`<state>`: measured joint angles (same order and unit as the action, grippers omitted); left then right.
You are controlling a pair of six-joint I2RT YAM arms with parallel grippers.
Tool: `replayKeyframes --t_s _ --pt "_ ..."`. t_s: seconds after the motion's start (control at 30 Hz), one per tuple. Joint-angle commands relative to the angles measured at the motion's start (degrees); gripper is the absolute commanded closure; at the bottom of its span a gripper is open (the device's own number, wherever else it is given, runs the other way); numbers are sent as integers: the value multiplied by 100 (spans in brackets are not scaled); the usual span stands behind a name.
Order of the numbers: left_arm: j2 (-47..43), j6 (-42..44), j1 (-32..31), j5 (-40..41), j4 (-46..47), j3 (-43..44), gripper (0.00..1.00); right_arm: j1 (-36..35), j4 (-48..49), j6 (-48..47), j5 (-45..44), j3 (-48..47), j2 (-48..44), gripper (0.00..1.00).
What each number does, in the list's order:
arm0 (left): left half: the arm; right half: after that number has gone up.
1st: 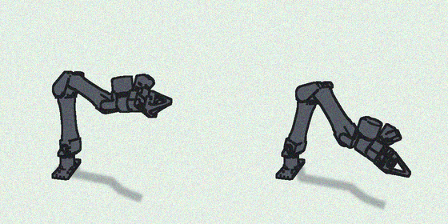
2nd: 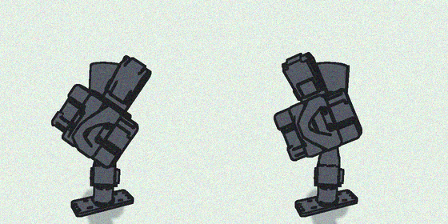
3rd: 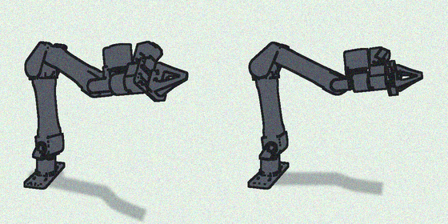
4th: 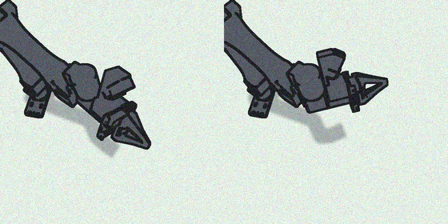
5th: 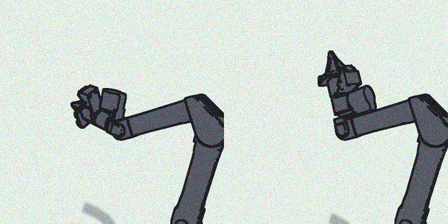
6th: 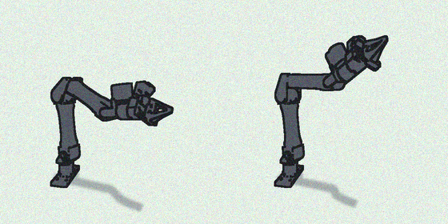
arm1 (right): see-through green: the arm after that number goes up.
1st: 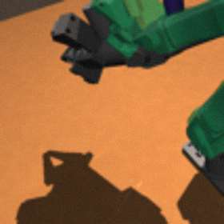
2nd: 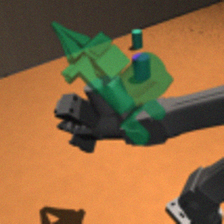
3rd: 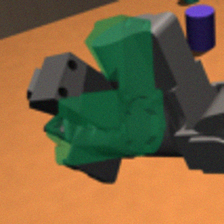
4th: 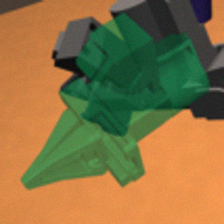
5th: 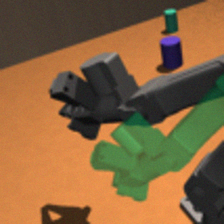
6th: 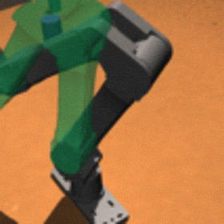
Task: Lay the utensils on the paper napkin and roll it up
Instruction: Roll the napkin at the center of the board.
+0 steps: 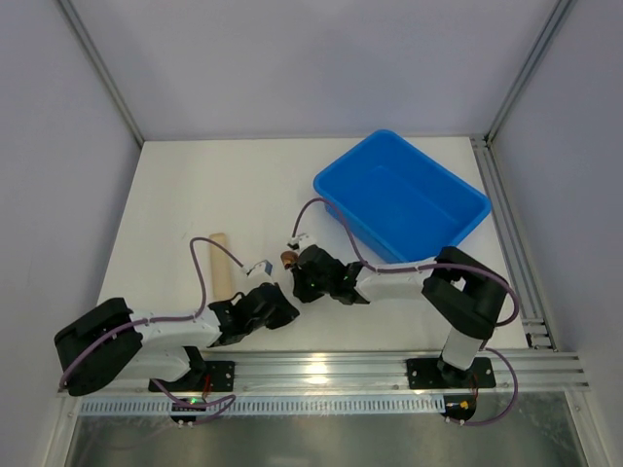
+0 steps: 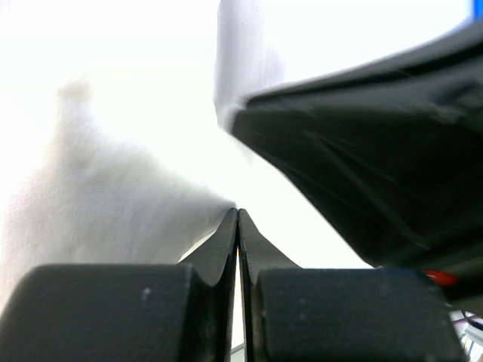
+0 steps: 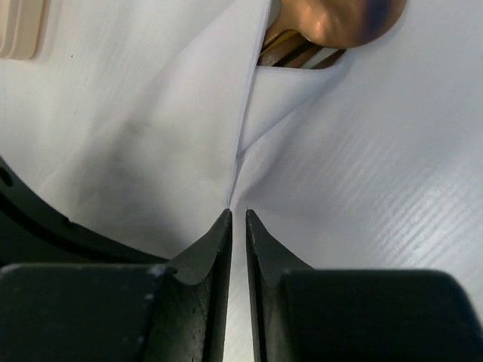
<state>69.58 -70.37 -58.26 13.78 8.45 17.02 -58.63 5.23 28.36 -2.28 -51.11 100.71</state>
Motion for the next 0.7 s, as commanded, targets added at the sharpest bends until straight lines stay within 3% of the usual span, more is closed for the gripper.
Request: replayKeyframes --t_s 0.0,0.27,0.43,0.67 --pt "117 85 -28 46 -608 -181 100 18 -312 64 -88 198 -639 83" --pt "196 146 -28 -33 -511 -155 100 10 82 -67 684 646 -983 83" --pt "179 216 -28 -77 -449 -128 100 1 408 -173 1397 445 -615 89" --pt "135 225 -36 -86 -467 -146 100 -8 505 -155 1520 137 -289 91"
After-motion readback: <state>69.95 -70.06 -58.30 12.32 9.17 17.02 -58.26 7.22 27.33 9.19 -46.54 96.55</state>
